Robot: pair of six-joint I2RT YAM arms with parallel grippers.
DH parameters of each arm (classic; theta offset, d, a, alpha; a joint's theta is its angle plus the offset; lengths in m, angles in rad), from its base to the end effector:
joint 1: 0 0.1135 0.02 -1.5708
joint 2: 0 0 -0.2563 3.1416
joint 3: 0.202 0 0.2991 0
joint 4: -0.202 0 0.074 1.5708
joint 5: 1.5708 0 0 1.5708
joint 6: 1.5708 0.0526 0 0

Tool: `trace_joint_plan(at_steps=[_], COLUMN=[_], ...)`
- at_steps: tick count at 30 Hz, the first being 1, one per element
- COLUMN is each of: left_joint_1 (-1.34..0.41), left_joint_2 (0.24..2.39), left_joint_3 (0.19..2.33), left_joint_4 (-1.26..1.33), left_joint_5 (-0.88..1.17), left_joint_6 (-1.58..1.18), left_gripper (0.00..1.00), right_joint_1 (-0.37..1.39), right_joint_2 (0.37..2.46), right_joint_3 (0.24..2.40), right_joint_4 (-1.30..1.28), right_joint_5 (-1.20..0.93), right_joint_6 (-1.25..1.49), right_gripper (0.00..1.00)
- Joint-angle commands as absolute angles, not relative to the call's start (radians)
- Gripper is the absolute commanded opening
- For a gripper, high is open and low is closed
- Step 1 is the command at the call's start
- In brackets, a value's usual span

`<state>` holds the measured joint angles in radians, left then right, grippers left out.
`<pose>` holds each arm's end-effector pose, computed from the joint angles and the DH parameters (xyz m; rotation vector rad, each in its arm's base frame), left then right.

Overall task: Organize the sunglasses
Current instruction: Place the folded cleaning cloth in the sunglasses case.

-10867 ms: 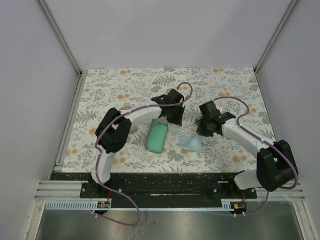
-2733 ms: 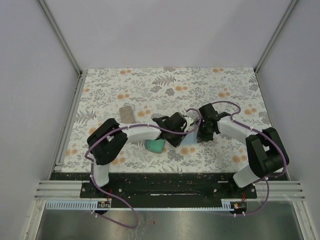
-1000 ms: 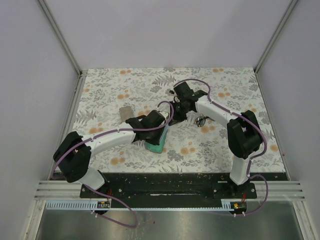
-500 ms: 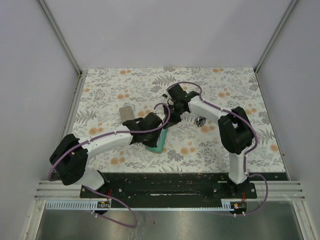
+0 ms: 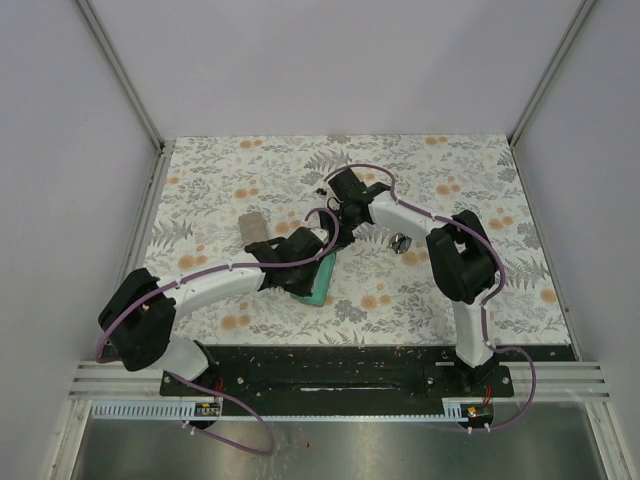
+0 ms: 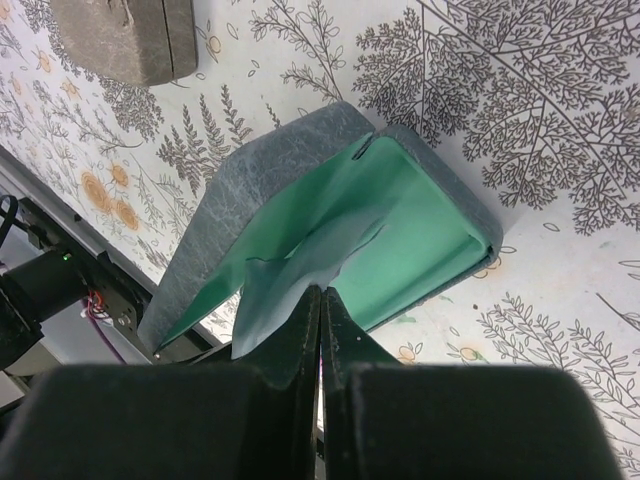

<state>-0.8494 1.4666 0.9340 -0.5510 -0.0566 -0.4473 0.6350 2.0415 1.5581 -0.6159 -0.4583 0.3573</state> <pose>0.2238 -0.2499 0.1595 0.5204 2.6485 -0.3442 0.3715 0.3026 0.1509 -0.5443 2.7587 0.8969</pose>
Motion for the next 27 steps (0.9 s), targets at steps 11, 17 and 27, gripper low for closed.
trace_joint_plan(at_steps=[11,17,27], left_joint_1=[-0.848,-0.856,-0.882], left_joint_2=[1.568,1.598,1.649], left_joint_3=[0.96,0.965,0.994], left_joint_4=[-0.469,-0.44,-0.425], left_joint_5=[-0.034,-0.021,-0.021], left_joint_6=[-0.48,-0.489,-0.509], left_gripper=[0.0,0.0,0.0], right_joint_1=[0.644,0.641,0.629], right_joint_2=[2.109,2.118,2.14], right_joint_3=[1.614,1.617,1.655], right_joint_4=[-0.624,-0.64,-0.69], right_joint_5=[-0.374,-0.344,-0.295], right_joint_6=[0.322,0.31,0.279], right_gripper=[0.0,0.0,0.0])
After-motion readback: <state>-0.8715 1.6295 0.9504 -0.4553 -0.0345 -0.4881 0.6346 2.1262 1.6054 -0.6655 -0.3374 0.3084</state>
